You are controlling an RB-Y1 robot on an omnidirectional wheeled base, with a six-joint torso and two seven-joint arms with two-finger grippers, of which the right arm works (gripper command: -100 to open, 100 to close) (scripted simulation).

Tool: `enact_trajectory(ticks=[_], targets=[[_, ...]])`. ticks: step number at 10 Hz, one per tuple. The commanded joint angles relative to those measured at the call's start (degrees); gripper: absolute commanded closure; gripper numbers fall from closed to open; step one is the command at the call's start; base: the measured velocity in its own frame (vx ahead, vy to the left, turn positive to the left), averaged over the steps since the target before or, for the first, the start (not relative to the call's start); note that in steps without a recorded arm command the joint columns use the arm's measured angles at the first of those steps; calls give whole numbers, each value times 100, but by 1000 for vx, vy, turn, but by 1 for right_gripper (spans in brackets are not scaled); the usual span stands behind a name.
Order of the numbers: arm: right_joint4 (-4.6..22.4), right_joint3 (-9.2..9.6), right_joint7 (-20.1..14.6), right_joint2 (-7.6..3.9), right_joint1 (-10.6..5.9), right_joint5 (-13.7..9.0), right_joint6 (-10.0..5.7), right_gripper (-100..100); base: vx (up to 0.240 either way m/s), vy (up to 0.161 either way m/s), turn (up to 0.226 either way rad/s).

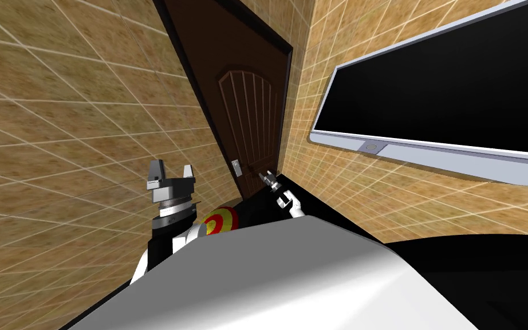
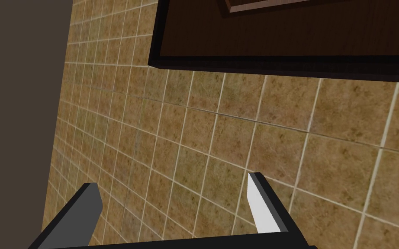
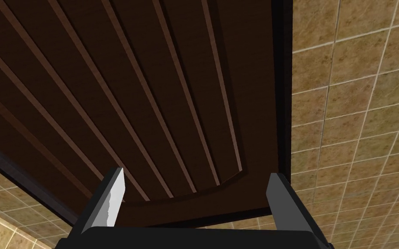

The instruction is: Pull the door open

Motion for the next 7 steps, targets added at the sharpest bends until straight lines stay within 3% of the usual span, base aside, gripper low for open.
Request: enact_trajectory(ticks=[1,7], targets=[[205,43,126,28,-130,94,29,-100,64,86,-73],[836,192,513,87,-487,404,86,-100,68,97,-74]])
